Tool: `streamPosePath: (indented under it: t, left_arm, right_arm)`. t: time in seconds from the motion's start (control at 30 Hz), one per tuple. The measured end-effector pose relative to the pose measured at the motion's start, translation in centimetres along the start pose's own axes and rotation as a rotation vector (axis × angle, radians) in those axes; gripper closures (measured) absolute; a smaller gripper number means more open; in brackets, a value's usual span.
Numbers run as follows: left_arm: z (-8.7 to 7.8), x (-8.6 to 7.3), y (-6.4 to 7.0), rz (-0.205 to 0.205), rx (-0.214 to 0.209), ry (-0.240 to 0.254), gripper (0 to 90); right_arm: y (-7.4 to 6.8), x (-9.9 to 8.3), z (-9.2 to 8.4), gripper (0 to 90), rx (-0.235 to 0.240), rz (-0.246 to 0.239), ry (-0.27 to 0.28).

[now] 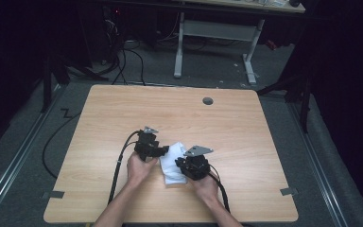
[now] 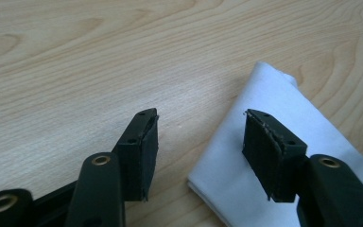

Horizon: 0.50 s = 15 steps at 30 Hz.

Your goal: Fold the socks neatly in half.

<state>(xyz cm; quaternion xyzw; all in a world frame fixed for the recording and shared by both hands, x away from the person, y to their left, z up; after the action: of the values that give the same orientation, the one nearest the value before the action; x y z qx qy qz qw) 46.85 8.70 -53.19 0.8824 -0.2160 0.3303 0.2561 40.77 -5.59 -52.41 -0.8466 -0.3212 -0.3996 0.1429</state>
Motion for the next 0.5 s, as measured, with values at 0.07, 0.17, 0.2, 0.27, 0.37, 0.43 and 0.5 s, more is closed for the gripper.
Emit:
streamPosePath:
  t: [0.07,0.17,0.2,0.27,0.37,0.43,0.5]
  left_arm:
    - [0.1,0.0,0.2,0.002,-0.018,-0.001,45.8]
    - [0.3,-0.1,0.6,0.023,-0.046,-0.004,46.0]
    - [0.4,-0.1,0.8,0.023,-0.054,-0.004,46.2]
    - [0.5,-0.1,0.8,0.027,-0.057,-0.005,46.7]
    - [1.0,-0.2,0.7,0.021,-0.068,-0.010,48.6]
    - [1.0,-0.2,0.7,0.019,-0.078,-0.012,52.7]
    - [1.1,-0.2,0.9,0.044,-0.077,-0.029,57.8]
  right_arm:
    - [-0.1,-0.3,0.6,81.5,-0.001,-0.007,-0.028]
    - [-0.1,-0.6,1.1,81.9,-0.003,-0.026,-0.048]
    - [-0.2,-0.7,1.1,82.0,-0.004,-0.023,-0.051]
    - [-0.2,-0.7,1.1,82.2,-0.003,-0.024,-0.050]
    - [-0.1,-0.7,1.2,82.6,-0.006,-0.037,-0.056]
    - [-0.1,-0.8,1.1,82.6,-0.008,-0.045,-0.058]
    - [-0.2,-0.8,1.2,82.6,-0.008,-0.048,-0.060]
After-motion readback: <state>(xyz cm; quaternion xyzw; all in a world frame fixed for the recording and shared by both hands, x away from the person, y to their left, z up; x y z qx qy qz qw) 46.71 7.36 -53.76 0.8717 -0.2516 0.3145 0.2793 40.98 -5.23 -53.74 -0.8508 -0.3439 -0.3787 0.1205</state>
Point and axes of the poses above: each handheld gripper's, and its own axes: z roughly forward along the jaws, x roughly out of its top, y roughly to its right, the point moved 6 cm from there along z, roughly forward along the jaws, and after that the axes turned 7 degrees about -x, right-handed, at the moved point
